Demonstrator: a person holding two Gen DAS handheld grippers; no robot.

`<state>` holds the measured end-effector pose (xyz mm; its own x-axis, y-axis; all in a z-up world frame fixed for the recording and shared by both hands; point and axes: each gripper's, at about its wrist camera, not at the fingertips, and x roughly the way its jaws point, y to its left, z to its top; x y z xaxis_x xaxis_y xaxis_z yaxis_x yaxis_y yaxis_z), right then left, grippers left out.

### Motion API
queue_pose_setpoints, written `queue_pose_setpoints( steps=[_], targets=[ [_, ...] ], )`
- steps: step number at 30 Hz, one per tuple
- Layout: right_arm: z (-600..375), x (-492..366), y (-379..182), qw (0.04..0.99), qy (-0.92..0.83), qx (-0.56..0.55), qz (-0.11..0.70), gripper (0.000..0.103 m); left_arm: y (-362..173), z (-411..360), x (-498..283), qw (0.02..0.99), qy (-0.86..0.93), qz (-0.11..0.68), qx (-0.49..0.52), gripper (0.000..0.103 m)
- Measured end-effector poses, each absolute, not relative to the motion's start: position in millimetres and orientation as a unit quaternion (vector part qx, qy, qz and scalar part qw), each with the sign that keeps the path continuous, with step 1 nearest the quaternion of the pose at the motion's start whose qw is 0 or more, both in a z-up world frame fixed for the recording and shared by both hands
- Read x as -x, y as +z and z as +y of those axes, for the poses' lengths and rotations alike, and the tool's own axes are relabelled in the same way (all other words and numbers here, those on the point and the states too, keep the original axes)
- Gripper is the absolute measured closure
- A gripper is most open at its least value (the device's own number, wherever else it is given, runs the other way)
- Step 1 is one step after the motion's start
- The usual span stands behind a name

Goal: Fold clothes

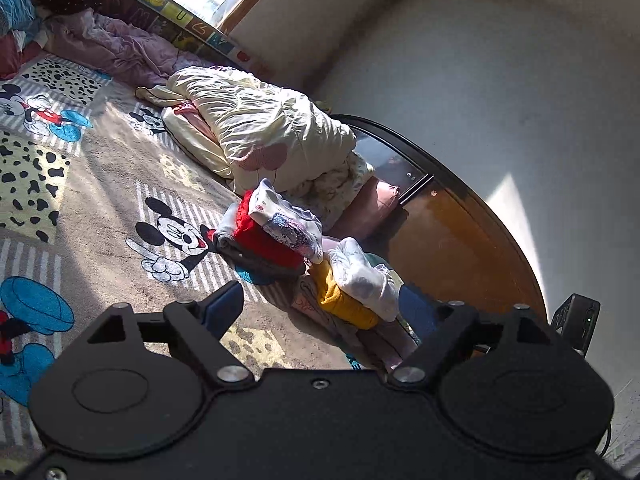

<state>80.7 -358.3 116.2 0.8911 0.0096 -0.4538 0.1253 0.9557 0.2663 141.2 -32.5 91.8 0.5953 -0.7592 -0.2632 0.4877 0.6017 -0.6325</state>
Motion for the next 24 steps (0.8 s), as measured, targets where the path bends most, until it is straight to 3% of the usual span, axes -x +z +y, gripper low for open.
queue_pose_setpoints(
  steps=[12,24],
  targets=[
    [-310.5,-36.1,179.9,0.978,0.020,-0.113,0.174,0.024,137.8,23.9,-78.9,0.865,-0.376,0.197,0.268,0.016],
    [-330.3,-10.7,226.2,0.987,-0.002,-0.108,0.122,0.020,138.4,62.2,-65.6,0.862,-0.372,0.189,0.287,0.012]
  ],
)
